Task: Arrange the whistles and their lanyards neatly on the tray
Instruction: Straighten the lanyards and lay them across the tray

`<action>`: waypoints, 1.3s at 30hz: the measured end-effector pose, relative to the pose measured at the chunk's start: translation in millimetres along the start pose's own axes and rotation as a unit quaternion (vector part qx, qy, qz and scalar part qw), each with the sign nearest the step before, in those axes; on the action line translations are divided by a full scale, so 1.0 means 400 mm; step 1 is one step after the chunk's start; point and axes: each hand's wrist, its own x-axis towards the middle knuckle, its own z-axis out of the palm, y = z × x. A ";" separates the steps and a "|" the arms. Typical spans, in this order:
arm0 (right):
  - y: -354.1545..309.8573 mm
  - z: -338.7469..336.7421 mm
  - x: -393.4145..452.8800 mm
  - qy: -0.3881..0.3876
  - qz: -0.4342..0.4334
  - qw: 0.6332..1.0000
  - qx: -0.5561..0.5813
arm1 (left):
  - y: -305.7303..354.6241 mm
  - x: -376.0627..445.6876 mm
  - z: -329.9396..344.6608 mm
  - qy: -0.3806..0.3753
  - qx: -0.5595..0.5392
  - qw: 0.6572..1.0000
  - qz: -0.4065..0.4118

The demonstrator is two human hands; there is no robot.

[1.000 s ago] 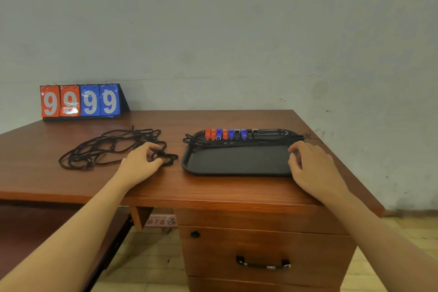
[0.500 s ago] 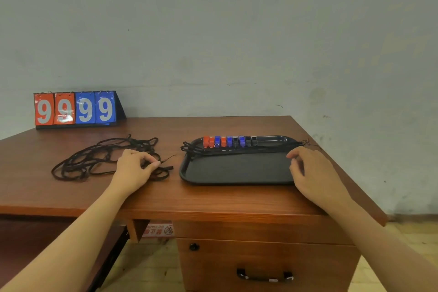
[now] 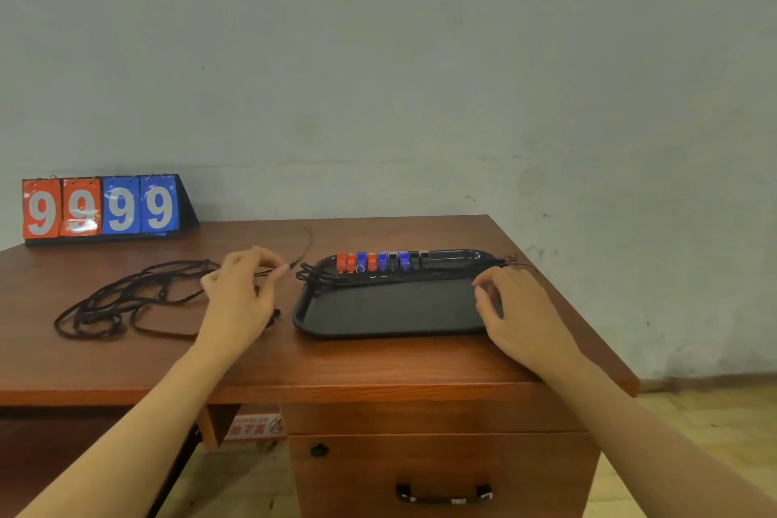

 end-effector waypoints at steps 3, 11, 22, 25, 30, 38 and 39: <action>-0.006 -0.006 -0.001 -0.003 -0.016 0.999 0.029 | 0.149 0.002 0.063 -0.084 -0.033 0.991 0.102; -0.015 -0.019 -0.014 -0.019 -0.058 0.996 0.063 | 0.350 0.003 0.209 -0.184 -0.048 0.969 0.160; 0.006 -0.014 -0.006 0.056 -0.024 0.998 -0.018 | 0.257 0.015 0.126 -0.164 -0.014 0.981 0.105; -0.001 -0.011 -0.013 0.049 -0.017 0.996 -0.066 | 0.136 0.007 0.050 -0.120 -0.026 0.992 0.033; 0.006 -0.003 -0.003 0.045 0.017 0.995 -0.092 | -0.013 -0.026 0.001 -0.083 -0.077 0.991 -0.070; 0.074 -0.010 0.040 0.062 0.044 0.997 -0.028 | -0.074 0.024 0.031 -0.128 -0.193 0.958 -0.171; 0.092 -0.013 0.055 0.062 0.052 0.996 -0.026 | -0.081 0.029 0.036 -0.117 -0.194 0.959 -0.170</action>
